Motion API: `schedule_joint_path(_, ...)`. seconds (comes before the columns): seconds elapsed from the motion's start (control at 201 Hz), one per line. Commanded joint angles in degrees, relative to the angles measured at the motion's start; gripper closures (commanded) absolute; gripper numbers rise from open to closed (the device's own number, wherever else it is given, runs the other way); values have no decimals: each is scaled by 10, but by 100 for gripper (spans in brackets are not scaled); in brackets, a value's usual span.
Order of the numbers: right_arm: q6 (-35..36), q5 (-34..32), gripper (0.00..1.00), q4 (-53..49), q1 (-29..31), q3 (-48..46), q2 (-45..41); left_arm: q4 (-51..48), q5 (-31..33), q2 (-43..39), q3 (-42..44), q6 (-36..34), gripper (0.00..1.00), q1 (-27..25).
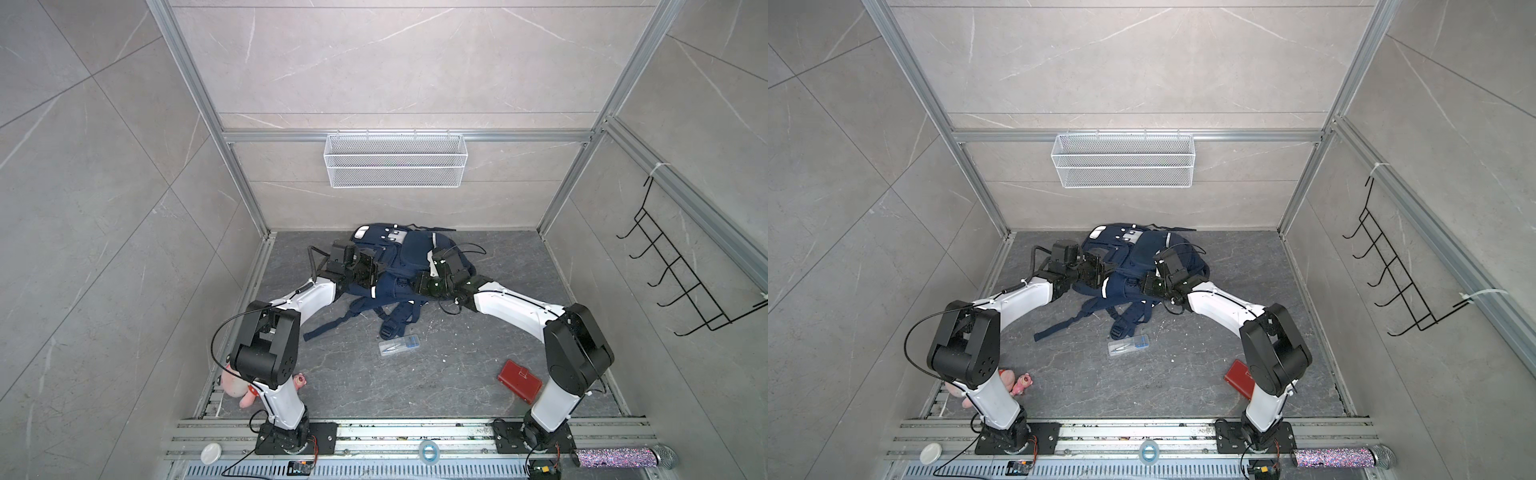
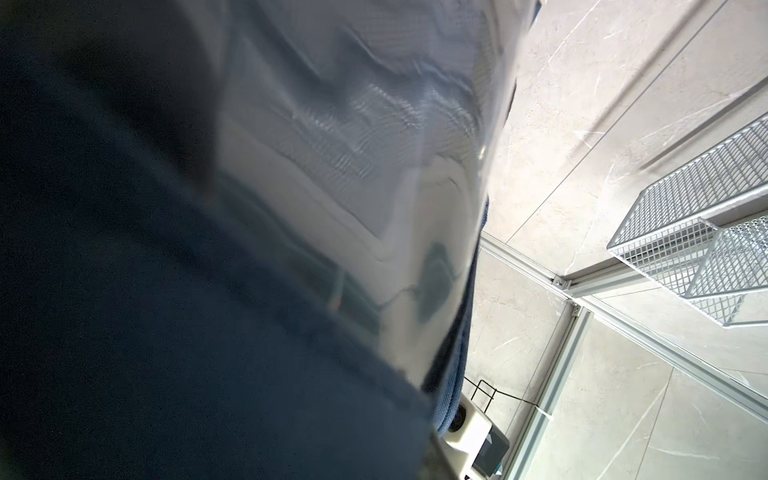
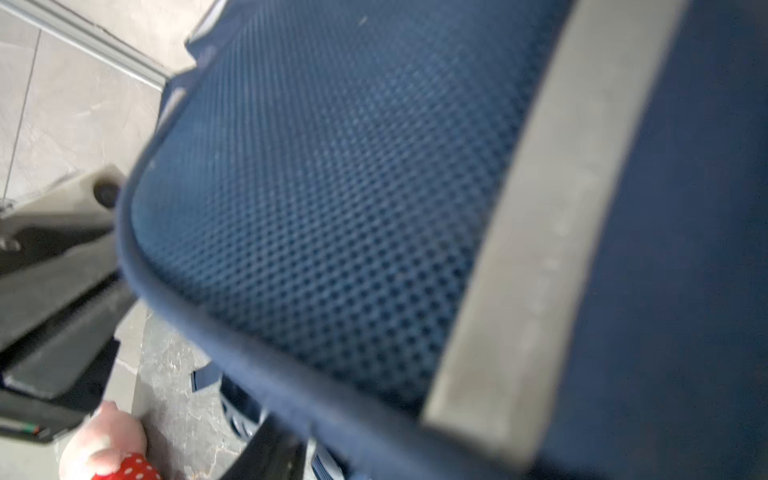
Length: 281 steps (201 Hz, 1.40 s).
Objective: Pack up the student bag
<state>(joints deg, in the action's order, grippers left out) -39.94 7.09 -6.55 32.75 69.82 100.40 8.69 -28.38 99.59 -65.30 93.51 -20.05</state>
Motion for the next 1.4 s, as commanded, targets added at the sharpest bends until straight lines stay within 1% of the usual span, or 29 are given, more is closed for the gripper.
schedule_joint_path(0.0, -11, -35, 49, 54, -8, -4, 3, 99, -72, -71, -15, 14, 100, -15)
schedule_joint_path(0.095, -15, -44, 49, 69, -13, -15, 1, 111, -76, -68, -18, 19, 100, -17)
schedule_joint_path(0.169, -18, -43, 56, 71, -23, -13, 4, 129, -81, -67, -14, 20, 100, -18)
schedule_joint_path(0.184, -19, -42, 56, 71, -25, -12, 4, 134, -82, -67, -13, 35, 100, -17)
schedule_joint_path(0.339, -17, -45, 57, 71, -46, -6, 12, 171, -93, -68, 1, 55, 100, -17)
schedule_joint_path(0.398, -17, -45, 58, 73, -52, -7, 14, 172, -95, -69, 1, 56, 100, -15)
schedule_joint_path(0.418, -17, -45, 63, 74, -54, -7, 14, 171, -96, -69, 0, 54, 100, -14)
schedule_joint_path(0.493, -13, -45, 87, 72, -59, -5, 13, 165, -100, -67, -5, 51, 100, -9)
schedule_joint_path(0.523, -9, -46, 93, 67, -60, -3, 12, 162, -101, -67, -8, 48, 100, -7)
schedule_joint_path(0.548, -5, -48, 95, 65, -61, -3, 11, 157, -103, -68, -9, 45, 100, -5)
schedule_joint_path(0.797, 33, -33, 94, 53, -73, -18, -7, 134, -112, -70, -10, 26, 100, 18)
schedule_joint_path(0.867, 48, -23, 99, 52, -79, -26, -16, 127, -116, -70, -11, 26, 100, 24)
schedule_joint_path(0.886, 52, -22, 100, 50, -80, -28, -19, 123, -117, -70, -11, 11, 100, 25)
schedule_joint_path(0.956, 64, -20, 100, 36, -88, -32, -27, 108, -122, -71, -14, -6, 100, 35)
schedule_joint_path(1.066, 69, -4, 100, 32, -116, -49, -40, 76, -128, -79, -12, -37, 100, 59)
schedule_joint_path(1.22, 87, 1, 100, 4, -145, -44, -46, 7, -132, -90, -13, -102, 100, 90)
schedule_joint_path(1.295, 98, -1, 100, -14, -154, -36, -46, -9, -131, -90, -12, -119, 100, 103)
schedule_joint_path(1.394, 106, -9, 100, -33, -164, -34, -48, -11, -130, -84, -8, -126, 100, 122)
